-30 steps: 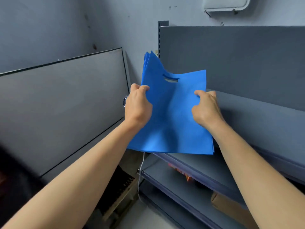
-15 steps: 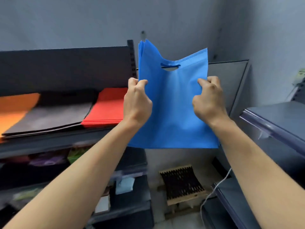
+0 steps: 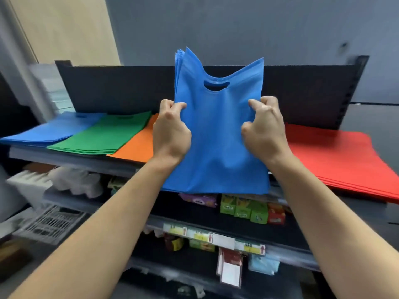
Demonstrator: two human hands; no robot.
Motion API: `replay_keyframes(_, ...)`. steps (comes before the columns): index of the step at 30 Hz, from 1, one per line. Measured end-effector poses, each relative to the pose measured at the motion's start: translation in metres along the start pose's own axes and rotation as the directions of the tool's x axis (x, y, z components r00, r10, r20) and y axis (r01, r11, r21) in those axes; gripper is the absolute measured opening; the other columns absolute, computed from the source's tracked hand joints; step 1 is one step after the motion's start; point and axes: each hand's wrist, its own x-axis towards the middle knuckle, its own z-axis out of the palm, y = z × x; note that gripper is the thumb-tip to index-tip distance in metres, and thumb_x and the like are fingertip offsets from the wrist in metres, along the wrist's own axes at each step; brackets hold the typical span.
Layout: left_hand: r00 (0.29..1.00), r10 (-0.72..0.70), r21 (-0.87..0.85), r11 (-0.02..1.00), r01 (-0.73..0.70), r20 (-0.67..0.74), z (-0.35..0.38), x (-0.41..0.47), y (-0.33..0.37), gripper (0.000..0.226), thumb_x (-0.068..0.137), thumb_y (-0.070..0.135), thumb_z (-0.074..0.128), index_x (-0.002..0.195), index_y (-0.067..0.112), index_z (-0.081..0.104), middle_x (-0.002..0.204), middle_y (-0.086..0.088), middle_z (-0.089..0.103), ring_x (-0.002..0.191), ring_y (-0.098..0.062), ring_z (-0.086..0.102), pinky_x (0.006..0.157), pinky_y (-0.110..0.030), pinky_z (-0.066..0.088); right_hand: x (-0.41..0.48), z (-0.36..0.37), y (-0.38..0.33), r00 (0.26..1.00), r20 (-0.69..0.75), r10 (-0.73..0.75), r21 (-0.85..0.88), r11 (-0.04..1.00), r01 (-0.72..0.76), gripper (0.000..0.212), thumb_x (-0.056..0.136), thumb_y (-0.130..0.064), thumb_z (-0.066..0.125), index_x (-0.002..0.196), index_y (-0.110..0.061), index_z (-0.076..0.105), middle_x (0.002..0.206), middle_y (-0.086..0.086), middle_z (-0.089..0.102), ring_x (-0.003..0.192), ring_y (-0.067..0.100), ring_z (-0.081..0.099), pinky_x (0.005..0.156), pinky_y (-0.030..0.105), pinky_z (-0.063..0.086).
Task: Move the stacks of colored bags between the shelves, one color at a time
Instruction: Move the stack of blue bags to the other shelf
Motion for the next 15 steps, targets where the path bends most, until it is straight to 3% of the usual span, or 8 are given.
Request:
replay_keyframes(3, 0.997, -0.058, 0.053, 0.997, 0.06, -0.045, -0.03, 0.014, -0.052, 0.05, 0.082, -0.013, 0.036, 0.124, 0.003, 0.056, 0.12, -0.01, 0.05, 0.1, -0.026, 0.055, 0.083, -0.022, 0.037, 0.012, 0.049, -0.038, 0.996, 0.087, -0.038, 0.078, 0.996, 0.031, 0.036, 0.086, 0.002, 0.042, 0.121, 0.008, 0.048, 0.131, 0.006, 0.037, 0.103, 0.03, 0.051, 0.091, 0.04, 0.045)
replay_keyframes(10, 0.961, -0.227, 0.188, 0.948, 0.255, -0.16, -0.089, 0.041, -0.157, 0.047, 0.087, -0.011, 0.036, 0.126, 0.006, 0.055, 0.126, -0.005, 0.048, 0.105, -0.023, 0.054, 0.084, -0.02, 0.038, 0.039, 0.162, -0.114, 0.941, 0.282, -0.188, 0.191, 0.972, 0.137, 0.037, 0.086, 0.002, 0.041, 0.122, 0.006, 0.048, 0.133, 0.007, 0.035, 0.105, 0.032, 0.051, 0.089, 0.045, 0.047)
replay_keyframes(13, 0.947, -0.252, 0.229, 0.928, 0.295, -0.2, -0.103, 0.06, -0.192, 0.047, 0.087, -0.01, 0.037, 0.127, 0.007, 0.054, 0.13, -0.004, 0.047, 0.111, -0.024, 0.053, 0.095, -0.03, 0.043, 0.055, 0.205, -0.14, 0.919, 0.316, -0.237, 0.229, 0.959, 0.169, 0.037, 0.086, 0.003, 0.042, 0.122, 0.006, 0.048, 0.132, 0.008, 0.036, 0.104, 0.033, 0.051, 0.087, 0.046, 0.048)
replay_keyframes(15, 0.937, -0.267, 0.256, 0.912, 0.322, -0.226, -0.11, 0.074, -0.212, 0.048, 0.087, -0.01, 0.036, 0.127, 0.008, 0.054, 0.131, -0.003, 0.047, 0.111, -0.024, 0.053, 0.093, -0.033, 0.044, 0.068, 0.23, -0.157, 0.907, 0.341, -0.249, 0.24, 0.955, 0.172, 0.038, 0.085, 0.004, 0.042, 0.122, 0.007, 0.048, 0.132, 0.008, 0.036, 0.105, 0.032, 0.051, 0.089, 0.046, 0.047)
